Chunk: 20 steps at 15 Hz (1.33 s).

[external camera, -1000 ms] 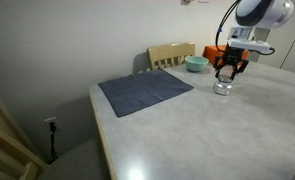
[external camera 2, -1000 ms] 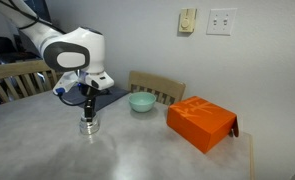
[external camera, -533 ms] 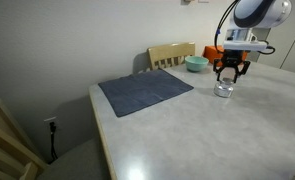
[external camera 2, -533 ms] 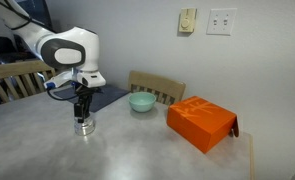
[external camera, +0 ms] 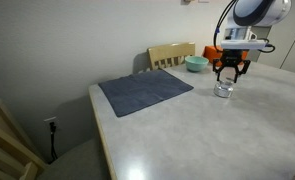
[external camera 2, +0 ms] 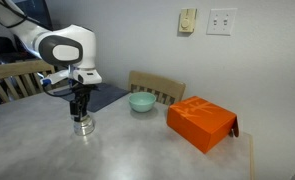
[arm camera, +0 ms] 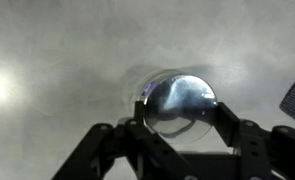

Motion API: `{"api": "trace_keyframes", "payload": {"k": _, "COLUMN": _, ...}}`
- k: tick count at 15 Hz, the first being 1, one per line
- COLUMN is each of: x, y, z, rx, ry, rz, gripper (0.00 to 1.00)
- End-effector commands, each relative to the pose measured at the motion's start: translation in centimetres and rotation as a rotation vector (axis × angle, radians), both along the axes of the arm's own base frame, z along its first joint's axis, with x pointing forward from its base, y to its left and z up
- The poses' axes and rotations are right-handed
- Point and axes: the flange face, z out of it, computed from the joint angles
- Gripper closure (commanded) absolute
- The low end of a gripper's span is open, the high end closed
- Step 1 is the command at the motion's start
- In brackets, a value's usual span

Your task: Pick up the lid and put it on the silver bowl

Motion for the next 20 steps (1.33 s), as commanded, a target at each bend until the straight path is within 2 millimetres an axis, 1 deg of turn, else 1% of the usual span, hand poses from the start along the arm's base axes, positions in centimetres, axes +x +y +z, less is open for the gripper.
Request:
{"api": "trace_keyframes", "payload": {"k": 1, "x": -0.7, "y": -0.2, "z": 1.0, "rx": -0.018, "ry": 0.006, "rz": 0.0, "gripper": 0.56}}
{"api": "trace_keyframes", "payload": {"k": 4, "x": -0.7, "y": -0.3, "z": 0.9, "rx": -0.035, "ry": -0.02, "rz": 0.026, "gripper": 0.56}}
{"api": "trace_keyframes", "payload": {"k": 9, "x": -0.6, "y": -0.4, "z": 0.0, "rx": -0.03, "ry": -0.078, "rz": 0.04, "gripper": 0.56}}
{"api": "trace_keyframes", "payload": {"k": 13, "x": -1.1, "y": -0.4, "z": -0.6, "rx": -0.03, "ry": -0.098, "rz": 0.032, "gripper": 0.56}}
{"api": "trace_keyframes", "payload": {"k": 20, "x": -1.4, "y": -0.2, "z": -0.3, "rx": -0.027, "ry": -0.134, "rz": 0.03, "gripper": 0.56}}
